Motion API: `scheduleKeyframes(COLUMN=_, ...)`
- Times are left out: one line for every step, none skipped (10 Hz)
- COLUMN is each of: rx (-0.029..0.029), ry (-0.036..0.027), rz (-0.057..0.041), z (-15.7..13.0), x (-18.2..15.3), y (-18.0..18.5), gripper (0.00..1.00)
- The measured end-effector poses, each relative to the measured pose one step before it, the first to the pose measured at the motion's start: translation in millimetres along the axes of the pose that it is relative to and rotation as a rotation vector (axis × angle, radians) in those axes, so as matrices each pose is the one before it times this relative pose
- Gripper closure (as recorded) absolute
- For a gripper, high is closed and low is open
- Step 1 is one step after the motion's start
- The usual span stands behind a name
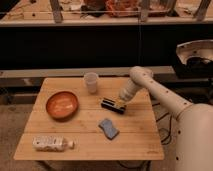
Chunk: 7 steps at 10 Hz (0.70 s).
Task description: Push the eraser across the table
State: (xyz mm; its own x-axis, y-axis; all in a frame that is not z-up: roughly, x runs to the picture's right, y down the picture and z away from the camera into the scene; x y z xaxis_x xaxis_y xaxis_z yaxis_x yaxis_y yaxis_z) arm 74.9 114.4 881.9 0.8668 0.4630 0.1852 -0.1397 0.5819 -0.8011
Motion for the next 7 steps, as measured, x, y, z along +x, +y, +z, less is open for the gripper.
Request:
scheduleKeyframes(rx=-0.00080, ry=-0.00032, rz=0.00647, z=0.24, x=-0.33, y=0.16, gripper=1.00)
scheduleKeyframes(rx=0.00035, ry=-0.00045, rz=0.00410, z=-0.39, x=-0.27, y=-0.05, gripper=1.00)
scheduleKeyframes(rx=-0.00044, ry=-0.00065, rz=0.00942, z=-0.12, x=-0.21, y=0.14, gripper=1.00)
scheduleKeyframes(rx=0.00026, ry=-0.00006, rz=0.00600, z=-0.37, x=-0.25, y=-0.06, gripper=1.00)
scheduleKeyframes(rx=-0.00090, ry=-0.00017, rz=0.00452, z=0.28, x=-0.15, y=0.25, gripper=1.00)
scheduleKeyframes(rx=-0.00052, ry=-0.00046, rz=0.00766, z=-0.08, x=0.44, y=0.33, gripper=1.00)
scheduleKeyframes(rx=0.00015, ry=-0.00051, rz=0.00702, z=-0.60, x=-0.27, y=0.26, gripper=1.00)
